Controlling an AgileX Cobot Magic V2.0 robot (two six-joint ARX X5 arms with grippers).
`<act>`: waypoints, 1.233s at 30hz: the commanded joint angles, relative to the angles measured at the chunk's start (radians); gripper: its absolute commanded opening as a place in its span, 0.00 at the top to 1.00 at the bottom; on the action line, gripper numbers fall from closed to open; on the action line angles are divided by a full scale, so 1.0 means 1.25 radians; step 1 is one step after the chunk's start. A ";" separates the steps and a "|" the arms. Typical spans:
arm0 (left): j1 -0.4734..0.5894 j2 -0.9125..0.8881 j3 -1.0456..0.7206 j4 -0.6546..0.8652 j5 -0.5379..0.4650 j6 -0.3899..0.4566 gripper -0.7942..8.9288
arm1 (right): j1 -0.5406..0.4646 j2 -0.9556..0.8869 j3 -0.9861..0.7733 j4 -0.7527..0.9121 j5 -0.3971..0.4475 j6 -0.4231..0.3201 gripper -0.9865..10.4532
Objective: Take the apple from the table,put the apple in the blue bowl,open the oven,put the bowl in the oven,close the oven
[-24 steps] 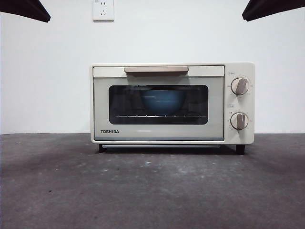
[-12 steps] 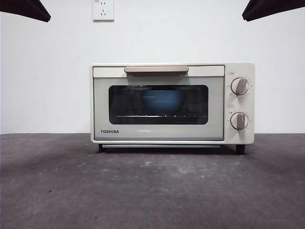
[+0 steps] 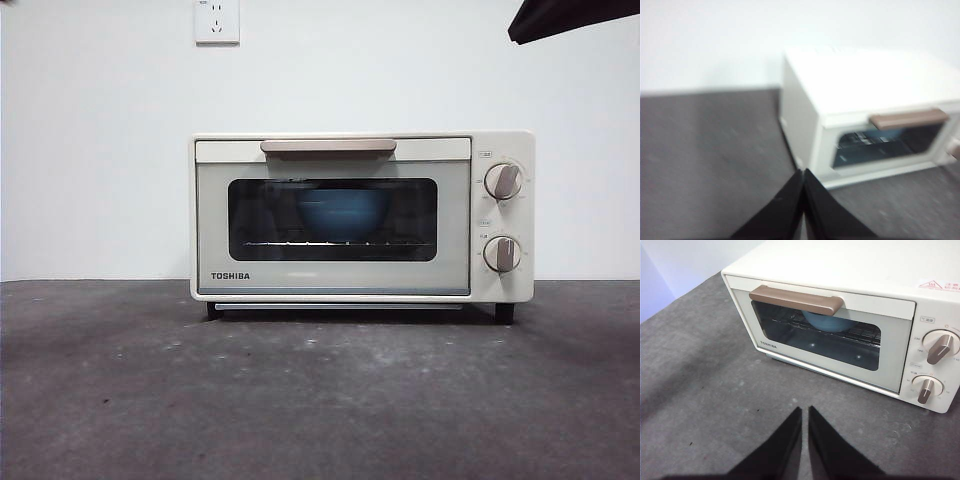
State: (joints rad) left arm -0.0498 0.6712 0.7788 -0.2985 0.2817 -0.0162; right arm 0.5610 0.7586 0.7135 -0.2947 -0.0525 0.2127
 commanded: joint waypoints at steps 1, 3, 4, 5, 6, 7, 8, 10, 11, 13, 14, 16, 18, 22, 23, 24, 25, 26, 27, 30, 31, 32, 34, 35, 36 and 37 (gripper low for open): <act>0.054 -0.078 -0.057 0.038 -0.006 0.050 0.91 | 0.005 0.003 0.005 0.014 0.001 -0.004 0.91; 0.090 -0.137 -0.110 0.077 -0.031 0.071 0.91 | 0.005 0.003 0.005 0.016 0.001 -0.004 0.91; 0.101 -0.159 -0.135 0.094 -0.044 0.075 0.91 | 0.005 0.002 0.005 0.016 0.001 -0.004 0.91; 0.113 -0.185 -0.164 0.116 -0.049 0.075 0.91 | 0.005 0.002 0.005 0.016 0.001 -0.004 0.91; 0.121 -0.210 -0.195 0.132 -0.050 0.074 0.91 | 0.005 0.003 0.005 0.016 0.001 -0.004 0.91; 0.125 -0.232 -0.221 0.144 -0.050 0.072 0.91 | 0.005 0.003 0.005 0.016 0.001 -0.004 0.91; 0.130 -0.260 -0.258 0.157 -0.052 0.070 0.91 | 0.005 0.003 0.005 0.016 0.001 -0.004 0.91; 0.135 -0.301 -0.315 0.182 -0.062 0.069 0.91 | 0.005 0.003 0.005 0.016 0.001 -0.004 0.91; 0.136 -0.327 -0.352 0.196 -0.064 0.069 0.91 | 0.005 0.002 0.005 0.016 0.001 -0.004 0.91; 0.136 -0.366 -0.403 0.210 -0.064 0.068 0.91 | 0.005 0.002 0.005 0.016 0.001 -0.004 0.91; 0.136 -0.388 -0.433 0.214 -0.064 0.066 0.91 | 0.005 0.002 0.005 0.017 0.001 -0.004 0.91; 0.136 -0.417 -0.473 0.214 -0.066 0.066 0.91 | 0.005 0.002 0.005 0.018 0.001 -0.004 0.91; 0.136 -0.441 -0.510 0.213 -0.067 0.067 0.91 | 0.005 0.002 0.005 0.018 0.001 -0.004 0.91; 0.136 -0.480 -0.565 0.210 -0.067 0.067 0.91 | 0.005 0.003 0.005 0.018 0.001 -0.004 0.91; 0.136 -0.492 -0.580 0.208 -0.067 0.067 0.91 | 0.005 0.003 0.005 0.018 0.001 -0.004 0.91; 0.136 -0.500 -0.590 0.208 -0.067 0.067 0.91 | 0.005 0.003 0.005 0.018 0.001 -0.004 0.91; 0.136 -0.509 -0.600 0.207 -0.067 0.066 0.91 | 0.005 0.003 0.005 0.018 0.001 -0.004 0.91; 0.136 -0.519 -0.613 0.208 -0.067 0.066 0.91 | 0.005 0.002 0.005 0.018 0.001 -0.004 0.91; 0.136 -0.527 -0.618 0.192 -0.067 0.067 0.91 | 0.005 0.002 0.005 0.018 0.001 -0.004 0.91; 0.136 -0.535 -0.618 0.146 -0.067 0.070 0.91 | 0.005 0.003 0.005 0.018 0.001 -0.004 0.91; 0.136 -0.535 -0.618 0.136 -0.067 0.070 0.91 | 0.005 0.003 0.005 0.018 0.001 -0.004 0.91; 0.136 -0.535 -0.618 0.122 -0.067 0.069 0.91 | 0.005 0.002 0.005 0.018 0.001 -0.004 0.91; 0.136 -0.535 -0.618 0.104 -0.067 0.057 0.91 | 0.005 0.002 0.005 0.019 0.001 -0.004 0.91; 0.136 -0.535 -0.618 0.102 -0.067 0.054 0.91 | 0.005 0.003 0.005 0.019 0.001 -0.004 0.91; 0.136 -0.535 -0.618 0.104 -0.067 0.054 0.91 | 0.005 0.002 0.005 0.019 0.001 -0.004 0.91; 0.136 -0.535 -0.618 0.107 -0.067 0.054 0.91 | 0.005 0.002 0.005 0.019 0.001 -0.004 0.91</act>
State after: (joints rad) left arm 0.1162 0.0036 0.0311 -0.1680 0.2024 0.0593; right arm 0.5610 0.7578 0.7135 -0.2829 -0.0521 0.2127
